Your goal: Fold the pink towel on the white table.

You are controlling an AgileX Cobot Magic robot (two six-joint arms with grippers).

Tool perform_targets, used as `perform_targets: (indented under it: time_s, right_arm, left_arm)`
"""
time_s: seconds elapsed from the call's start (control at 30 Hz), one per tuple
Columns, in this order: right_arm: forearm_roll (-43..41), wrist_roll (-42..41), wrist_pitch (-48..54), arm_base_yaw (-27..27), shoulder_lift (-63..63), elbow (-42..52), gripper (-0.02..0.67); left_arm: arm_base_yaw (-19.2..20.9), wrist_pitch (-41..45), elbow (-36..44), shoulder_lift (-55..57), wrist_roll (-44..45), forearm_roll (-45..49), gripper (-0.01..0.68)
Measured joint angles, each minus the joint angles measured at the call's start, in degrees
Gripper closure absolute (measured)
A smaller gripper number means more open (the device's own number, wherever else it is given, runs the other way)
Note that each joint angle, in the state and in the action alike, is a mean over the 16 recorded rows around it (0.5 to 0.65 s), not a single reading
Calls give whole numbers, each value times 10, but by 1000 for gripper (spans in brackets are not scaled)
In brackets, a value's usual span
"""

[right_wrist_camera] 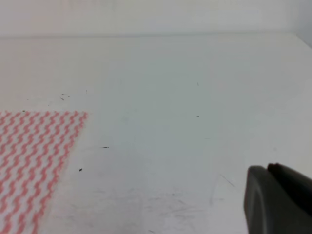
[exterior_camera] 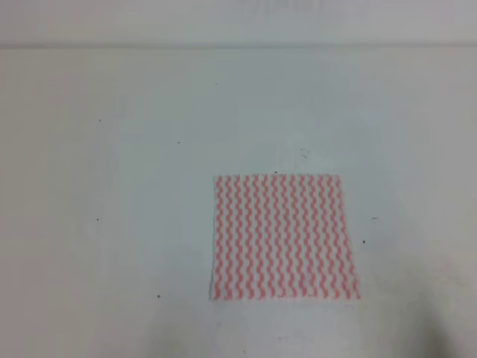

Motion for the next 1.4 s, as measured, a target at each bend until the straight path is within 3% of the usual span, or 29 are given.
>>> perform_targets:
  time_s: [1.4]
  right_arm:
    - [0,0,-1,0,-1,0,667]
  left_arm:
    - [0,-1,3,-5,0,0,677]
